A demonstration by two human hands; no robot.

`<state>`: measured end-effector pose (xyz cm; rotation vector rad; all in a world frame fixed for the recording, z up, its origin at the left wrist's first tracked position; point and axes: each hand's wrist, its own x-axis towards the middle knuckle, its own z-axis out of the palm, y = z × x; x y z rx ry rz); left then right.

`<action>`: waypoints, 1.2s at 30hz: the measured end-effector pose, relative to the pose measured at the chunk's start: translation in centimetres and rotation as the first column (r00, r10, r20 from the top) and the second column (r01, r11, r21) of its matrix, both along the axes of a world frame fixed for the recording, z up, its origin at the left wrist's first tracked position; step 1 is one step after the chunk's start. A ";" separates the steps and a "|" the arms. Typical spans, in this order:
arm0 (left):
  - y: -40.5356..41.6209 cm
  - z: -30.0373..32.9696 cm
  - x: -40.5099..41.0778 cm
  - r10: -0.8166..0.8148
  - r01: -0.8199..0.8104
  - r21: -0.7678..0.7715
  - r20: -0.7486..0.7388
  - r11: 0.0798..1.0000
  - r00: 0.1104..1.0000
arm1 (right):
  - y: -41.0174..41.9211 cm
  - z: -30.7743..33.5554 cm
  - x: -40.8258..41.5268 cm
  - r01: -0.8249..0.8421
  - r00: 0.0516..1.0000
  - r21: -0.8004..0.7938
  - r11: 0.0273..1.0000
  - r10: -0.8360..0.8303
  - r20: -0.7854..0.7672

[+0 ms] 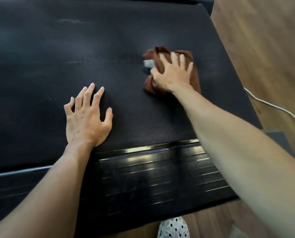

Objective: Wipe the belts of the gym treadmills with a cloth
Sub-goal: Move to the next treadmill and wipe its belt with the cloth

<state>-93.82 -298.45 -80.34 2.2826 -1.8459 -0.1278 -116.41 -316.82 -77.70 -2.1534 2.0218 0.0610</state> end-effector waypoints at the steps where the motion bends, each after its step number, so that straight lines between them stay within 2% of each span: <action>1: 0.0 0.0 0.0 0.000 0.000 -0.001 -0.003 1.000 1.000 | 1.0 -0.1 1.0 -0.097 0.995 -0.006 0.995 0.097 0.001; 3: 0.1 0.0 0.0 0.001 -0.001 0.003 -0.005 1.000 1.000 | 4.7 -0.1 1.1 -0.277 0.961 -0.029 0.961 0.277 0.021; 5: 0.0 0.0 0.0 0.003 -0.003 0.003 -0.004 1.000 1.000 | 8.2 -0.4 -1.5 -0.356 0.934 -0.052 0.933 0.357 0.010; 7: 0.0 0.0 -0.1 0.007 -0.007 0.005 -0.001 1.000 1.000 | 9.4 -0.6 -5.1 -0.237 0.971 -0.062 0.969 0.235 -0.044; 10: 0.0 0.0 -0.1 0.004 -0.004 0.014 0.006 1.000 1.000 | 5.2 0.0 -7.7 0.114 0.992 -0.026 0.993 -0.116 -0.051; 11: 0.0 0.0 -0.1 0.004 -0.004 0.015 0.007 1.000 1.000 | 3.2 0.4 -7.2 0.178 0.984 0.001 0.984 -0.178 -0.032; 13: 0.1 0.0 0.1 0.000 0.000 0.013 0.008 1.000 1.000 | -0.5 0.9 -4.9 0.190 0.982 0.035 0.981 -0.190 -0.002; 16: 0.0 0.1 0.1 -0.001 0.001 0.015 0.008 1.000 1.000 | -2.3 0.5 0.4 0.035 0.999 0.047 0.998 -0.037 0.037; 19: -0.1 0.0 0.1 -0.005 0.004 0.018 0.012 1.000 1.000 | 1.5 -0.1 4.4 -0.200 0.978 0.000 0.980 0.200 0.059; 21: -0.2 0.0 0.1 -0.005 0.005 0.019 0.012 1.000 1.000 | 5.7 -0.3 3.8 -0.335 0.937 -0.051 0.941 0.339 0.081; 23: -0.1 0.0 0.1 -0.002 0.002 0.018 0.010 1.000 1.000 | 8.6 -1.0 0.9 -0.358 0.931 -0.087 0.929 0.363 0.046; 25: -0.1 -0.1 0.0 -0.002 0.002 0.016 0.002 1.000 1.000 | 8.4 -1.3 -2.3 -0.232 0.973 -0.079 0.970 0.232 -0.004; 27: 0.0 -0.1 -0.1 -0.005 0.005 0.023 0.002 1.000 1.000 | 5.6 -0.9 -3.6 -0.021 1.000 -0.047 0.999 0.020 -0.010; 29: -0.1 0.0 0.0 -0.009 0.009 0.023 0.009 1.000 1.000 | 1.8 -0.1 -2.3 0.135 0.990 -0.018 0.991 -0.135 0.027; 30: 0.0 0.0 0.1 -0.012 0.012 0.018 0.009 1.000 1.000 | 0.0 0.1 -1.0 0.158 0.987 -0.008 0.987 -0.158 0.035; 32: 0.0 0.1 0.1 -0.016 0.015 0.006 0.009 1.000 1.000 | -2.3 0.1 2.6 0.099 0.994 0.005 0.995 -0.099 0.044; 36: -0.1 -0.1 0.2 -0.001 0.001 0.008 0.023 1.000 1.000 | -0.3 -0.6 9.2 -0.266 0.962 -0.019 0.964 0.267 0.061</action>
